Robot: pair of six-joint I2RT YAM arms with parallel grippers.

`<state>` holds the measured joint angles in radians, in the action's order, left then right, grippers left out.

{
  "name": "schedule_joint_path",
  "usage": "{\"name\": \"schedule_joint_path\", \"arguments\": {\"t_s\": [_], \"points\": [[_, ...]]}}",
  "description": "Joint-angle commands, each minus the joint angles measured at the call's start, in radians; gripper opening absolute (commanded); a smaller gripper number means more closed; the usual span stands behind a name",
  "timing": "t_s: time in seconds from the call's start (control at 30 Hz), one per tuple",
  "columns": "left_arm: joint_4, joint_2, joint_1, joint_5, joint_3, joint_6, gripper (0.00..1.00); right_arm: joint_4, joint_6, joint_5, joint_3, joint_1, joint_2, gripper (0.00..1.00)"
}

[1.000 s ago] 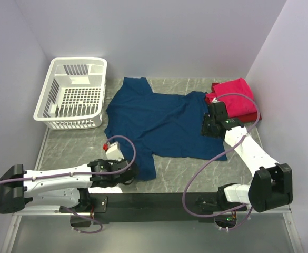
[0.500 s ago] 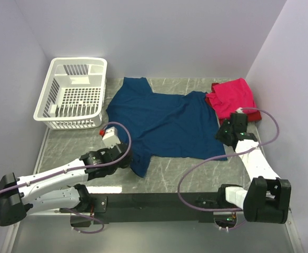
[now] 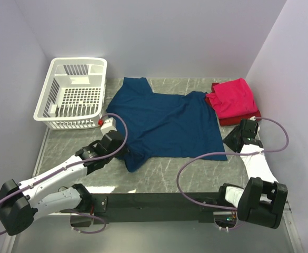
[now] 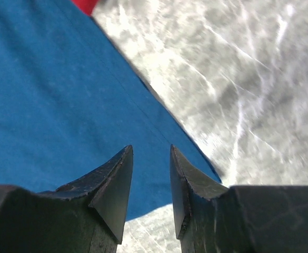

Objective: Fold and stack the t-shirts
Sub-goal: Flatten the tshirt out

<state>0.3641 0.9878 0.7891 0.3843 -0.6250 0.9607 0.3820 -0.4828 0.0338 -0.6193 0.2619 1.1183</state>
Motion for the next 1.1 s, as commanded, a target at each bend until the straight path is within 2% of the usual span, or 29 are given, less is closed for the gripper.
{"name": "schedule_joint_path", "arguments": {"t_s": [0.0, 0.27, 0.53, 0.9, 1.07], "points": [[-0.079, -0.002, -0.027, -0.076, 0.005, -0.091, 0.01, 0.018, -0.023, -0.057, 0.023, 0.01, -0.052, 0.41], [-0.117, 0.011, -0.067, -0.122, 0.001, -0.154, 0.01, 0.096, -0.051, -0.055, -0.003, 0.007, -0.002, 0.41], [-0.152, 0.0, -0.086, -0.168, 0.011, -0.2, 0.01, 0.19, -0.049, -0.063, -0.048, 0.004, 0.126, 0.41], [-0.188, 0.003, -0.114, -0.222, 0.025, -0.229, 0.01, 0.261, -0.092, -0.193, -0.077, -0.027, 0.183, 0.41], [-0.211, 0.02, -0.123, -0.246, 0.028, -0.235, 0.01, 0.264, -0.1, -0.206, -0.08, -0.029, 0.187, 0.41]]}}
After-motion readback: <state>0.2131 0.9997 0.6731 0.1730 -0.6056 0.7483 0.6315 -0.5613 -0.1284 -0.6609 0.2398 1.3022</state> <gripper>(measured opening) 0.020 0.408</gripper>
